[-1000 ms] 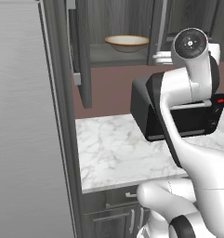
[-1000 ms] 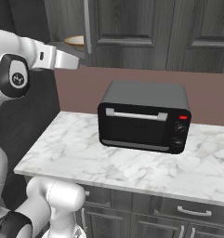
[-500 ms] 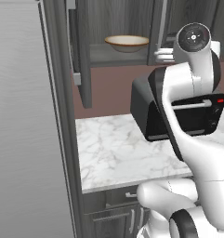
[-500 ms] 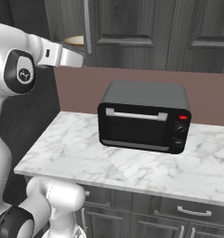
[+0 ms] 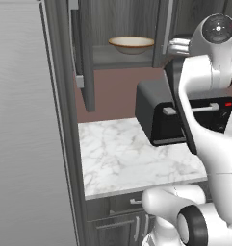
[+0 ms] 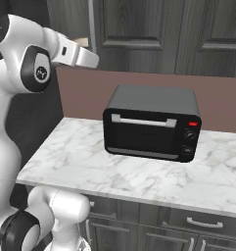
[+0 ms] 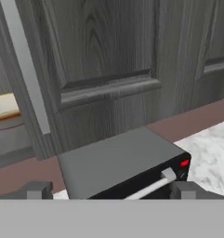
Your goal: Move the bowls from the cabinet to the plates on the dining table.
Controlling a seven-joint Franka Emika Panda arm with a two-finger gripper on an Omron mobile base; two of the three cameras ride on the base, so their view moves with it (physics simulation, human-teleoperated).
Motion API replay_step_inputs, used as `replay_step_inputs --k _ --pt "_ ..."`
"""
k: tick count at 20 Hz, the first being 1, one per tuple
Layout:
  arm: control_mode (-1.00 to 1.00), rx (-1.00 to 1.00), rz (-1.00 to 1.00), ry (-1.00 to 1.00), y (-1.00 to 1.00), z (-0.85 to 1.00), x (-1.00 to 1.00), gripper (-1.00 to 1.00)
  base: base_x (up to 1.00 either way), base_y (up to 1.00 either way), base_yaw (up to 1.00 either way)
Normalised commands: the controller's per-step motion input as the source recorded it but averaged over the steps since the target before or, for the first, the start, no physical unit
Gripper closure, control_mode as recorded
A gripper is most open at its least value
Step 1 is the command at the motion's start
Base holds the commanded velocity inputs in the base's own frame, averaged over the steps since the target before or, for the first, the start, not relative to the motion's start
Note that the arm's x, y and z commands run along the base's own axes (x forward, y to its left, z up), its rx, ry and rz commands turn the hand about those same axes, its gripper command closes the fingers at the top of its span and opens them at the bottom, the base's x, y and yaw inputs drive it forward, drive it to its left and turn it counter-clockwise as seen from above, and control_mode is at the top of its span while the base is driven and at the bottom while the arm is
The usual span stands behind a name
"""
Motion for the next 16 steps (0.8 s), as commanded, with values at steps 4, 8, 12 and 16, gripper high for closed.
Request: replay_step_inputs --k 4,8,12,16 --pt "-1.0 0.07 0.0 -0.1 0.0 0.38 0.2 -1.0 0.0 0.0 0.0" --pt "-1.0 0.05 0.0 -0.09 0.0 0.3 0.2 -1.0 0.0 0.0 0.0" --pt "-1.0 0.03 0.0 -0.05 0.02 0.18 0.3 -1.0 0.0 0.0 0.0" --pt "-1.0 0.02 0.03 -0.02 0.08 0.08 0.13 -1.0 0.0 0.0 0.0"
